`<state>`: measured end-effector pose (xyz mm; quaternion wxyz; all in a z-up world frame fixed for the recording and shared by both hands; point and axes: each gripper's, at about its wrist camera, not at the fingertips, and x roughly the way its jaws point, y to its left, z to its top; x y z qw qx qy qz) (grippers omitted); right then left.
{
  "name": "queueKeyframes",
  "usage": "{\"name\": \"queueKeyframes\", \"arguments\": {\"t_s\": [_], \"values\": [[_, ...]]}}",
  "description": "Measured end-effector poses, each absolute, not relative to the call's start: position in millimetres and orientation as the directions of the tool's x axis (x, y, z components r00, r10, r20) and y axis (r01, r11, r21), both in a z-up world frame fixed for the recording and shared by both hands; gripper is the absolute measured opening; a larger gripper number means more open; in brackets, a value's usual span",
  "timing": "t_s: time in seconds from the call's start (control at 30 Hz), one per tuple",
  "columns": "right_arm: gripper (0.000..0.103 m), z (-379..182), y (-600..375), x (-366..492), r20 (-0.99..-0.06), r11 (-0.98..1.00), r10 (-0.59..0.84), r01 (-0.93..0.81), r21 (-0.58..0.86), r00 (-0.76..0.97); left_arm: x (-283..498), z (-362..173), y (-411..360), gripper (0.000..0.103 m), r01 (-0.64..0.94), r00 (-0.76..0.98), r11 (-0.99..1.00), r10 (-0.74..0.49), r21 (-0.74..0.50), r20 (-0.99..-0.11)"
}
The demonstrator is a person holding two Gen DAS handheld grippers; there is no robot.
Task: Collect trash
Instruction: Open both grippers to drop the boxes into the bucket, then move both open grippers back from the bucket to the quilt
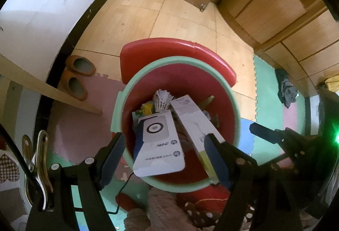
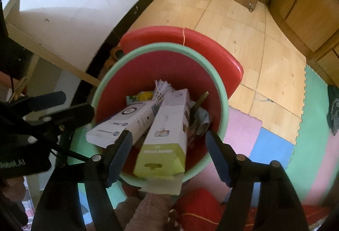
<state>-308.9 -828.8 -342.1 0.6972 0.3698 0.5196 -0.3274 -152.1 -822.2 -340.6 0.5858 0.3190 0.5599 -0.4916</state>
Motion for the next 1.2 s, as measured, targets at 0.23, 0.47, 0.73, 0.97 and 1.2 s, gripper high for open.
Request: {"name": "queueKeyframes", "arguments": {"t_s": [0.23, 0.47, 0.73, 0.97, 1.2], "values": [[0.073, -312.7, -819.9, -306.2, -0.957, 0.527, -0.108, 0.831, 0.176, 0.271, -162.1, -313.9, -810.9, 0.08, 0.936, -0.1, 0.305, -0.249, -0.176, -0.963], [0.073, -278.7, -808.9, -308.7, -0.943, 0.544, -0.132, 0.817, 0.19, 0.307, -162.3, -281.9, -795.1, 0.08, 0.929, -0.105, 0.315, -0.285, -0.197, -0.953], [0.073, -235.1, -794.7, -299.0, -0.923, 0.592, -0.147, 0.779, 0.205, 0.355, -147.8, -235.9, -773.2, 0.08, 0.914, -0.073, 0.357, -0.329, -0.196, -0.942], [0.073, -196.0, -776.6, -277.1, -0.899, 0.644, -0.149, 0.73, 0.227, 0.411, -126.1, -197.1, -739.9, 0.08, 0.893, -0.055, 0.405, -0.335, -0.197, -0.94], [0.073, -167.5, -752.0, -249.1, -0.879, 0.714, -0.139, 0.661, 0.23, 0.456, -106.1, -161.1, -701.9, 0.08, 0.882, 0.009, 0.443, -0.357, -0.161, -0.934]]}}
